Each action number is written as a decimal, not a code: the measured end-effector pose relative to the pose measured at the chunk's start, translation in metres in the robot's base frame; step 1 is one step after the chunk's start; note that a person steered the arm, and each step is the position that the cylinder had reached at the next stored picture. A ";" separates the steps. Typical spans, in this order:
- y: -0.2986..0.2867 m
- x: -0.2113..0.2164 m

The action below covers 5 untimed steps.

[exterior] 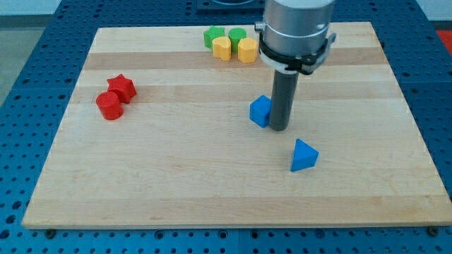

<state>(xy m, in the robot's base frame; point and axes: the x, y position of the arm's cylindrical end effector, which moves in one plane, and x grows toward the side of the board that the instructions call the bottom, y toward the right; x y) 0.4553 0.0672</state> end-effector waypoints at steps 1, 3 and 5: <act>-0.003 -0.021; -0.030 -0.051; -0.076 -0.055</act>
<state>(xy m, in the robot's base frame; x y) 0.4002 -0.0091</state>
